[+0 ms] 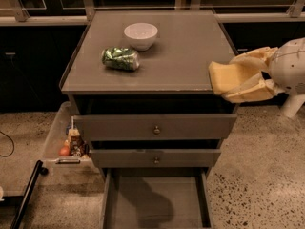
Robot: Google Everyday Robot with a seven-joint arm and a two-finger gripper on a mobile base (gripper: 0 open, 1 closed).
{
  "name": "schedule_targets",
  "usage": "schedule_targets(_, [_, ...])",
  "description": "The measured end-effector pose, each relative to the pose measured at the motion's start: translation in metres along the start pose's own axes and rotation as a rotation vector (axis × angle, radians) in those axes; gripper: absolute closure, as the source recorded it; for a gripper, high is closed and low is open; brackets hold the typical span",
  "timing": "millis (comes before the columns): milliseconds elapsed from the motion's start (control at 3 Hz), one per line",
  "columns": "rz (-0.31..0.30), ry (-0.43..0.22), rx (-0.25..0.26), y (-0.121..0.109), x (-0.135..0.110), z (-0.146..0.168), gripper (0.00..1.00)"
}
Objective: Place sponge into bottom drawer
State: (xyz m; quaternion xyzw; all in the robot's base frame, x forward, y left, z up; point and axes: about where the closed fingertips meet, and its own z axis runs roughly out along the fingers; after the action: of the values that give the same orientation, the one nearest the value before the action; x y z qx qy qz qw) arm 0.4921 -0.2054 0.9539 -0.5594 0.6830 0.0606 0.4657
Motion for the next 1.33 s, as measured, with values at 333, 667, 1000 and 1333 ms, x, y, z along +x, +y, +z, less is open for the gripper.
schedule_targets(333, [0.023, -0.001, -0.014, 0.009, 0.006, 0.013, 1.00])
schedule_targets(667, [0.105, 0.038, -0.011, 0.038, 0.040, 0.038, 1.00])
schedule_targets(1000, [0.172, 0.072, -0.049, 0.088, 0.096, 0.081, 1.00])
schedule_targets(1333, [0.187, 0.086, -0.076, 0.124, 0.144, 0.121, 1.00])
